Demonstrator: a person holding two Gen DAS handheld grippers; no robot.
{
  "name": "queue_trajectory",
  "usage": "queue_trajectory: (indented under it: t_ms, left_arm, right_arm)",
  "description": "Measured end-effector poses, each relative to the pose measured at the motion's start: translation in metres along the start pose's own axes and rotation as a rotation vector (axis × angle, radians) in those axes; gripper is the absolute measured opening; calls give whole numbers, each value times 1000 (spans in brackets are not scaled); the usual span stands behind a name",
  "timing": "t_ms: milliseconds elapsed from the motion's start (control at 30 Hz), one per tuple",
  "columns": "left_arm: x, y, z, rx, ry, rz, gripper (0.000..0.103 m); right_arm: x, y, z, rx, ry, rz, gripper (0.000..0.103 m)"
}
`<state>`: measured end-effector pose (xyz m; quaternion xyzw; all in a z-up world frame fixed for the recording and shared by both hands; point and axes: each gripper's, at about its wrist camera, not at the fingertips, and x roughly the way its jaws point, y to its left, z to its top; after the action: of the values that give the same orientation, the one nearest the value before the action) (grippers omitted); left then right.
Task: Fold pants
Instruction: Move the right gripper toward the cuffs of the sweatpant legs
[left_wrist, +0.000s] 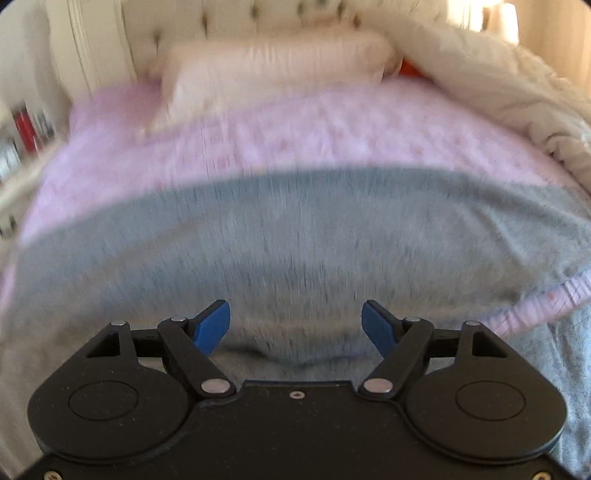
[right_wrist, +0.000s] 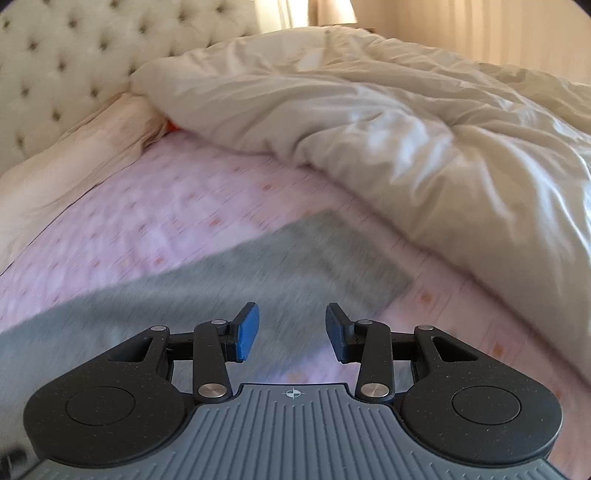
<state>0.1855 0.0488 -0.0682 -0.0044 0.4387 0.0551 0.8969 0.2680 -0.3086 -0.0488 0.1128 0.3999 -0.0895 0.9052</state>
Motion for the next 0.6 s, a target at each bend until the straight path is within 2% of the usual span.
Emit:
queue_trajectory:
  t_ms: [67,100,167,333,500,600]
  left_arm:
    - [14,3,-7,-20,95,-21,79]
    - [17,4,-11,-20,106,-25,79]
    - [14,3,-19,1,75,-27,80]
    - [13,1,-22,1,79,-35,81]
    - [14,2,-26,5,53,-38,82]
    - [13,0,-26,4,54,-39,85]
  right_arm:
    - [15,-6,12,-4,-11,-32,39]
    - [23,-9,19,-6,-16,-49,39]
    - [41,-17,32,-8,-16,-82,39]
    - [80,-31,49,-10,6,-140,39]
    - [111,-44,51,12,77,-127,40]
    - [111,-40,46,-28,66,-97,42]
